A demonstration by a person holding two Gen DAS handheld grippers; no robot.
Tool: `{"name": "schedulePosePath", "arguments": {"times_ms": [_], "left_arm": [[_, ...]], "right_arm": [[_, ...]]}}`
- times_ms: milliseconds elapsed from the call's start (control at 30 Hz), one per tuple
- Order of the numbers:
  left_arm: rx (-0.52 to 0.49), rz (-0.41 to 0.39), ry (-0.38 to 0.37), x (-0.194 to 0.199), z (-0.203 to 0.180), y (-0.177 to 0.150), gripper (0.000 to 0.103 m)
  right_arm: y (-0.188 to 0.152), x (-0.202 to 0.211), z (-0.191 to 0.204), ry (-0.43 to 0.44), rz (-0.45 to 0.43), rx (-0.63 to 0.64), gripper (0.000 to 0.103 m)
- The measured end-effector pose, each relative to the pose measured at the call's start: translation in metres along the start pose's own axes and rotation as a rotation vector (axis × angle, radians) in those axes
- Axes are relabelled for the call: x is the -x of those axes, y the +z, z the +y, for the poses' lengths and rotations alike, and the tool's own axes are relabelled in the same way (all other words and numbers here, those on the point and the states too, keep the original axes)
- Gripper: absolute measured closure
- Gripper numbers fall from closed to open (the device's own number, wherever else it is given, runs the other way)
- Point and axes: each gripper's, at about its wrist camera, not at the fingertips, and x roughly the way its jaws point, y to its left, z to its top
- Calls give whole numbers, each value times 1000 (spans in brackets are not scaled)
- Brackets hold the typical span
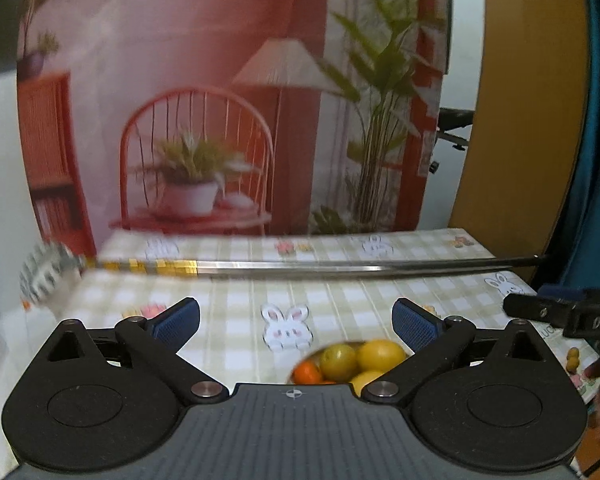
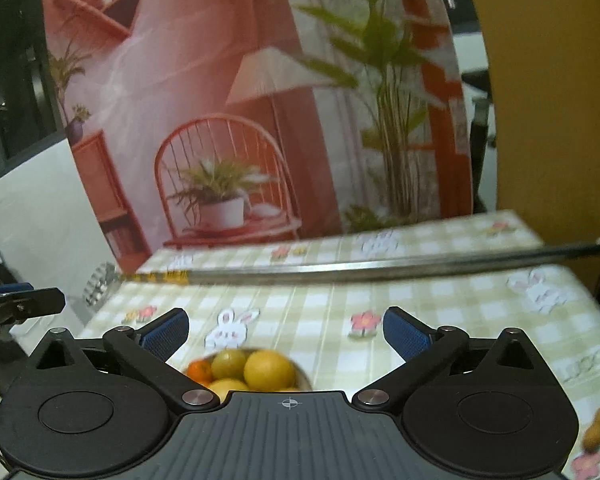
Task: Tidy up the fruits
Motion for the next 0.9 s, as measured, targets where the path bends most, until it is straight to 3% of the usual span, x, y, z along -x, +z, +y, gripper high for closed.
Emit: {"name": "schedulePosePath", "arguments": {"times_ms": [167,567,900], "left_arm": [[-20,-74,-23,27,-8,22,0],[-42,-221,28,78,-23,48,0],[-52,-260,55,96,-33,53,0]], "right_arm": [[26,25,9,-14,-57,24,0],[60,66,25,-41,-134,40,0],[66,82,32,-70,-174,64,0]]}}
